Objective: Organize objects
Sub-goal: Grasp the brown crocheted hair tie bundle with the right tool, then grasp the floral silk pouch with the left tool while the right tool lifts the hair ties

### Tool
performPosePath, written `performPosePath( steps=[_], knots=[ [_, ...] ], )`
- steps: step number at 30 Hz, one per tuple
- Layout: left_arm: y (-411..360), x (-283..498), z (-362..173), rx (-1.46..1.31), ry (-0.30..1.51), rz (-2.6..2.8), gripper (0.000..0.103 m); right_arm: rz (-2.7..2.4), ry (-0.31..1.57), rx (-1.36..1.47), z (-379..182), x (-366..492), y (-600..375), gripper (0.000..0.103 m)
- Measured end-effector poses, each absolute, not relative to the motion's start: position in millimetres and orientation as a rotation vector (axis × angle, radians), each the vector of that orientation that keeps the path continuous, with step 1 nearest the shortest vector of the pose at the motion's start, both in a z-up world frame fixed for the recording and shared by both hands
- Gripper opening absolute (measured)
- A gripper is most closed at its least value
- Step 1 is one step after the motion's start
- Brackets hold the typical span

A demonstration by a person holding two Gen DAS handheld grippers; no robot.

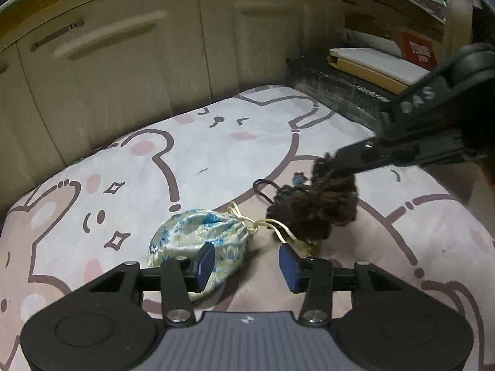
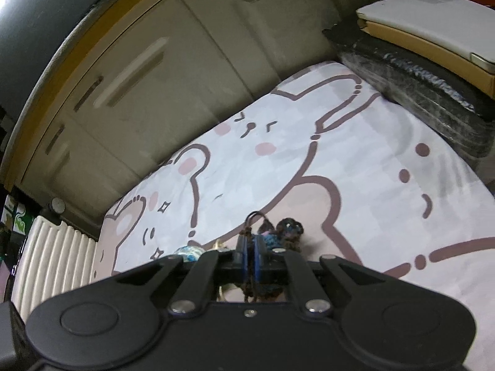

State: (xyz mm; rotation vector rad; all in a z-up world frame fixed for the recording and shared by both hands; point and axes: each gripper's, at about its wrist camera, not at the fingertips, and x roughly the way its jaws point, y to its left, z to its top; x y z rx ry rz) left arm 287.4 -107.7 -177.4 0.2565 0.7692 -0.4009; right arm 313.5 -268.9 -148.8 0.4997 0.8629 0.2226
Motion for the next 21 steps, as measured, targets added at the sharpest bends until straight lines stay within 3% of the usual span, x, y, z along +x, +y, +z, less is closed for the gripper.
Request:
performPosePath(
  steps=[12, 14, 21],
  knots=[
    [-112, 312, -212, 0.376, 0.840, -0.352, 0.046, 0.195, 0.887, 0.484, -163, 318, -288, 0.005],
    [-110, 314, -211, 0.374, 0.847, -0.337, 0.032, 0.193, 0.891, 0.482, -163, 318, -288, 0.005],
    [-95, 308, -201, 0.310, 0.875, -0.366, 0.018, 0.207, 0.948, 0.413, -160, 316, -282, 0.005]
  ],
)
